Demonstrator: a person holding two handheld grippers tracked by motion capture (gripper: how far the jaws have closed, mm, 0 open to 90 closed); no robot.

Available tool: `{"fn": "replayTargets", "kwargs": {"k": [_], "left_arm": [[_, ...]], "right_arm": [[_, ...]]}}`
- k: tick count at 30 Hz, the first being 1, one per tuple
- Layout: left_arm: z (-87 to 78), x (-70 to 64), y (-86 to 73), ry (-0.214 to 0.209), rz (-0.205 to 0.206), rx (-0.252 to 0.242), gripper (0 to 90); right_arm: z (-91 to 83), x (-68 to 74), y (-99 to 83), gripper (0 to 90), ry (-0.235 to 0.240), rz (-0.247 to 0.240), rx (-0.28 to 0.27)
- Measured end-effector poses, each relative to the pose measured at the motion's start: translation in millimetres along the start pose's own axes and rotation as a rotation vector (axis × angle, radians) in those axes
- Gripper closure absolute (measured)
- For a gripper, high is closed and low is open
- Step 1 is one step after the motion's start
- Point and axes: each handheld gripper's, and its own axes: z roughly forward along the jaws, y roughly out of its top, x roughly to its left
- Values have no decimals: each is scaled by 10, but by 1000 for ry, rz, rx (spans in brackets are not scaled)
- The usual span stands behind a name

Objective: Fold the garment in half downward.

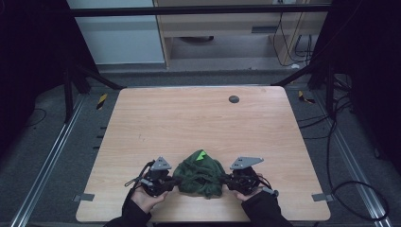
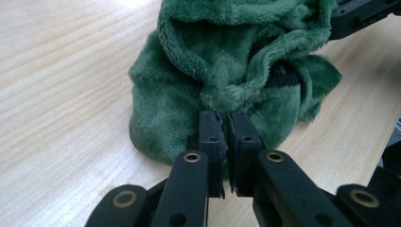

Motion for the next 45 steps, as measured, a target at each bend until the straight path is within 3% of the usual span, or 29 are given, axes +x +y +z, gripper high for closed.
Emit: {"fn": "replayTargets", "kwargs": {"k": [19,28,38,45], "left_arm": [[128,-48,-107,0,13,51,870],[75,-28,-85,2,-7,14,778],[-156,35,-86,20,-23,-47,697],[-251,148,-30,68,-45,-92,704]], "right_arm": [[91,30,-130,832,10,-1,57],[27,13,-102,778,18,20,31],[-155,-31,-82,735,6,45,-26],[-257,-100,-41,743,-21,75,-72]]}}
